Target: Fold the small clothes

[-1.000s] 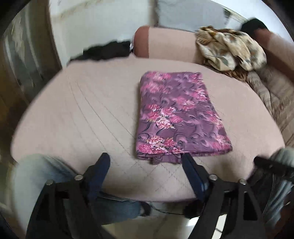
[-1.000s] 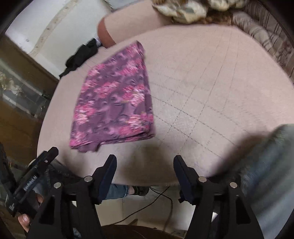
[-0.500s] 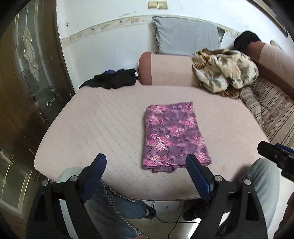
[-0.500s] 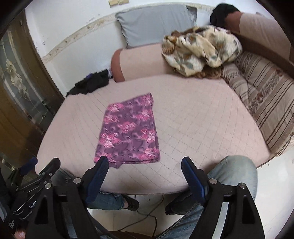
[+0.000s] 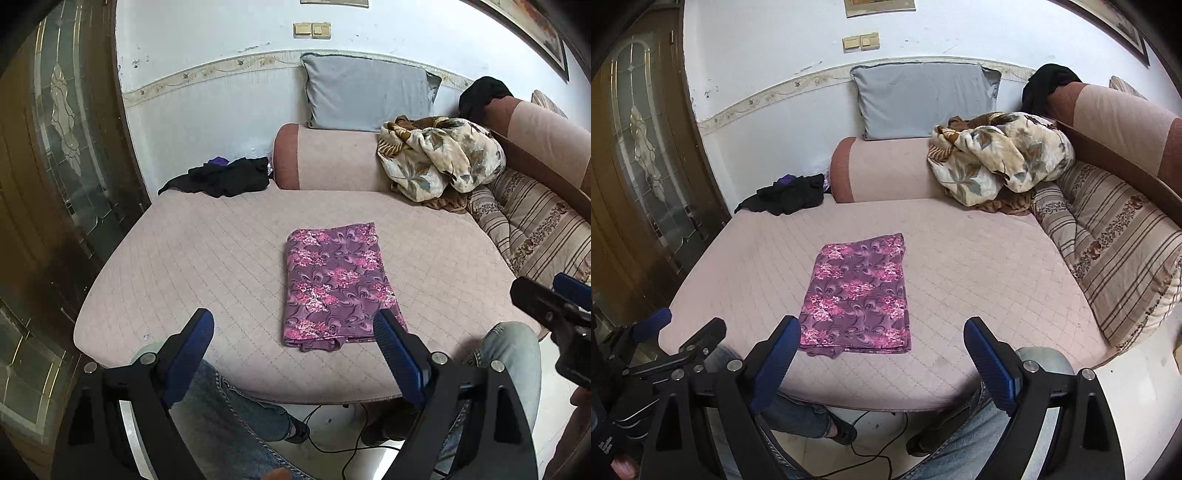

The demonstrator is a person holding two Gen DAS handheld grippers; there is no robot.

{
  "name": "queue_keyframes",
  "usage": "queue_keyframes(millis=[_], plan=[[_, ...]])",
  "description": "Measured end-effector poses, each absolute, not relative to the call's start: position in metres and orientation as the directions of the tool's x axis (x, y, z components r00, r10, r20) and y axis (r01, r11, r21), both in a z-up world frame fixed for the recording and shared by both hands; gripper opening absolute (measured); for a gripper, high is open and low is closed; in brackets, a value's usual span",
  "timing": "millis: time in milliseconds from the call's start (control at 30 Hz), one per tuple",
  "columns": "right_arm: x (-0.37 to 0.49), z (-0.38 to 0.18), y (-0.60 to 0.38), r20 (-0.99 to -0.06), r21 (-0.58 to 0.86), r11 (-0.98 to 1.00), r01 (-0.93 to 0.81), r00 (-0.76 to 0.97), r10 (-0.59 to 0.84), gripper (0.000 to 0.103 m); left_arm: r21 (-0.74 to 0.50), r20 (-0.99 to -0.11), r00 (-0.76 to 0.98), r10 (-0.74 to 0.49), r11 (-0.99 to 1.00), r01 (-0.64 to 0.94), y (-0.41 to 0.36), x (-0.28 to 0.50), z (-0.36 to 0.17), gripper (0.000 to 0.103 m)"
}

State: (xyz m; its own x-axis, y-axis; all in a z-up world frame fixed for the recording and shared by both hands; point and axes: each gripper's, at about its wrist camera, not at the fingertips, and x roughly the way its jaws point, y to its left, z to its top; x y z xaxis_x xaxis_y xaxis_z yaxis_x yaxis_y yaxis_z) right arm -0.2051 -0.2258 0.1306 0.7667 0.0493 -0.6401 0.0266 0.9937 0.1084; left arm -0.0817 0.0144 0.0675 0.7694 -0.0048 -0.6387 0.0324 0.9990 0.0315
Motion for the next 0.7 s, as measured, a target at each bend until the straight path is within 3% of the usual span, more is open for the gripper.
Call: queue_keyframes(millis=[700], plan=[[-0.199, 0.121, -0.208, -0.679, 0.06, 0.998, 0.022, 0.734, 0.025, 0.097, 0.009, -0.652, 0.758, -0.021, 0.999, 0.036, 0.021, -0.076, 0.064, 0.088]])
